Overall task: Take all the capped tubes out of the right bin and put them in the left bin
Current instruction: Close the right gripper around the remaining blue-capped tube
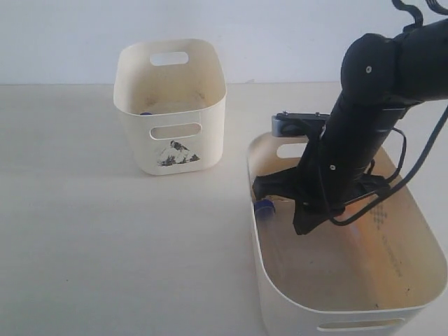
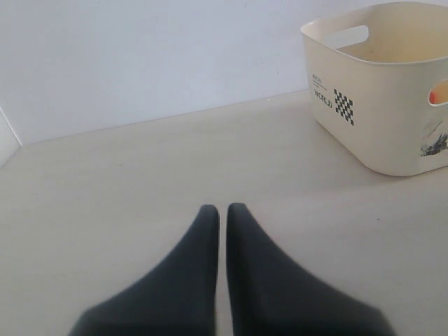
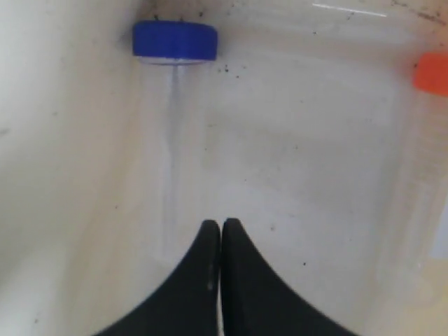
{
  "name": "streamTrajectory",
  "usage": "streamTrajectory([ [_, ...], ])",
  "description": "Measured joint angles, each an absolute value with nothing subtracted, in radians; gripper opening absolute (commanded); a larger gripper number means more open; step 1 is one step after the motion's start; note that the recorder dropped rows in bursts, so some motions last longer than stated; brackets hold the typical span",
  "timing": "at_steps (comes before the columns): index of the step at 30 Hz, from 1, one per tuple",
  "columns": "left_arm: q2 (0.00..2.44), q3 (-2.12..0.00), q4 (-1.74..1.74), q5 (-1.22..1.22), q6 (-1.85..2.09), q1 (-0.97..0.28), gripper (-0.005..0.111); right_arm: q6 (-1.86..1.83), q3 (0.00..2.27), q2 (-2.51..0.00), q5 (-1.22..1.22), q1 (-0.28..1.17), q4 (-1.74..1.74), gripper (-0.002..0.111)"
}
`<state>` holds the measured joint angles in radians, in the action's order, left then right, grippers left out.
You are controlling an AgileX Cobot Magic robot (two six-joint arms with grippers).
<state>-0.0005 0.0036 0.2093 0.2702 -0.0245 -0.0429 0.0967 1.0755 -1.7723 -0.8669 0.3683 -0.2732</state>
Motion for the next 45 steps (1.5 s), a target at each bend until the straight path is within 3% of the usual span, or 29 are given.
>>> streamTrajectory([
  [24, 0.000, 0.004, 0.209, 0.270, -0.024, -0.043, 0.004, -0.026, 0.993, -1.790, -0.771, 0.317, -0.454, 0.001],
  [28, 0.000, 0.004, 0.209, 0.270, -0.024, -0.043, 0.004, -0.058, 0.993, -1.790, -0.751, 0.317, -0.457, 0.016],
  [38, 0.000, 0.004, 0.209, 0.270, -0.024, -0.043, 0.004, -0.096, 0.993, -1.790, -0.692, 0.317, -0.506, 0.072],
  [45, 0.000, 0.004, 0.209, 0.270, -0.024, -0.043, 0.004, -0.096, 0.993, -1.790, -0.688, 0.317, -0.512, 0.075],
])
